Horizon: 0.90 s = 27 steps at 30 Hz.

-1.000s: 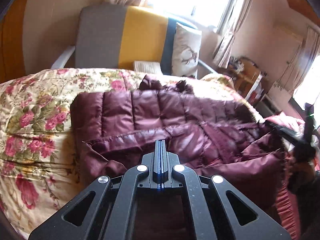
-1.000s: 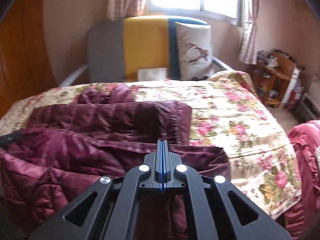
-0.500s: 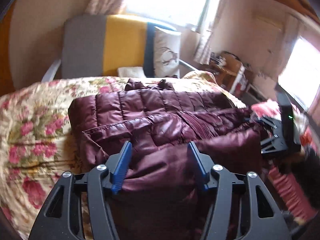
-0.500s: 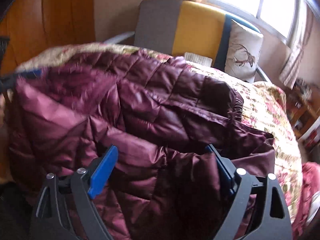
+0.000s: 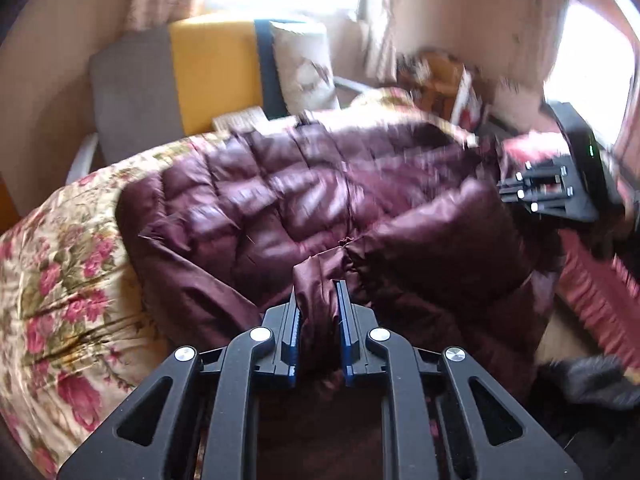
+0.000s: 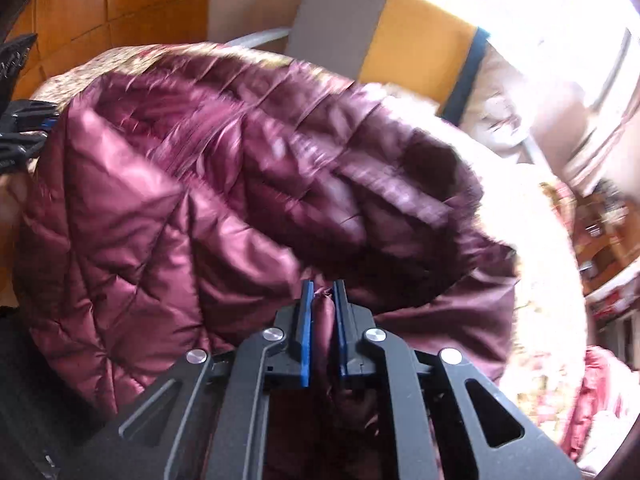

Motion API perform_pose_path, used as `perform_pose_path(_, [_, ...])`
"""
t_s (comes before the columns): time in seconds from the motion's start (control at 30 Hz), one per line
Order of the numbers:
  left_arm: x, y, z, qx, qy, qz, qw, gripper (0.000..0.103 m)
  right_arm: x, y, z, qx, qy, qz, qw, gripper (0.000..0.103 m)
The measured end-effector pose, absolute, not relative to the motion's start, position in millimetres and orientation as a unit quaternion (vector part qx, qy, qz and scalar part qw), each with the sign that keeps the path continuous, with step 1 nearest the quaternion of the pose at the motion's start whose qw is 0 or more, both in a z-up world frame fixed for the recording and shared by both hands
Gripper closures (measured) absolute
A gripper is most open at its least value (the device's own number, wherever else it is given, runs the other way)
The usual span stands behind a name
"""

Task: Fold large clothes

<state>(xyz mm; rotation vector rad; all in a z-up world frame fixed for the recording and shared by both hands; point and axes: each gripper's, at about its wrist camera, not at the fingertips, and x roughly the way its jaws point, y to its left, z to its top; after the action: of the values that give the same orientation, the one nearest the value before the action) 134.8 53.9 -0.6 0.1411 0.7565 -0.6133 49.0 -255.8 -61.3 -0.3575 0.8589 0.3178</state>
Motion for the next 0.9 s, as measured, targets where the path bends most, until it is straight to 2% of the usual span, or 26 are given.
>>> perform_pose_path(0.13, [143.9,68.7,21.8,0.034,0.334,-0.266,0.904,0.09,46.3,-272.6,-20.8,-0.155,0.353,0.101,0.917,0.096])
perform_pose_path(0.27, [172.3,78.3,30.0,0.002,0.327,-0.227,0.917,0.091,70.1,-283.5,-10.4,-0.151,0.329,0.041,0.931,0.096])
perform_pose_path(0.4, [218.5,77.8,10.9,-0.003,0.365,-0.161,0.917,0.092,104.6,-286.5,-32.9,-0.16,0.336,-0.024,0.928,0.097])
perform_pose_path(0.47, [238.0,77.4,-7.6,0.011,0.389,-0.125,0.912,0.1,119.7,-290.0,-50.6,-0.168,0.348,-0.047,0.921,0.097])
perform_pose_path(0.57, [255.3,90.2,-30.7,-0.001,0.419,-0.09,0.903,0.102,134.9,-292.2,-84.2,-0.179,0.364,-0.072,0.911,0.097])
perform_pose_path(0.77, [239.1,82.7,-25.9,0.043,0.398,-0.072,0.914,0.102,137.7,-291.9,-112.1,-0.186,0.363,-0.085,0.909,0.097])
perform_pose_path(0.83, [230.8,85.4,-17.0,0.033,0.39,-0.07,0.918,0.101,137.2,-296.4,-110.9,-0.178,0.366,-0.081,0.91,0.097])
perform_pose_path(0.9, [218.0,90.8,-3.5,0.017,0.374,-0.072,0.924,0.083,138.9,-297.5,-111.9,-0.177,0.368,-0.077,0.91,0.096])
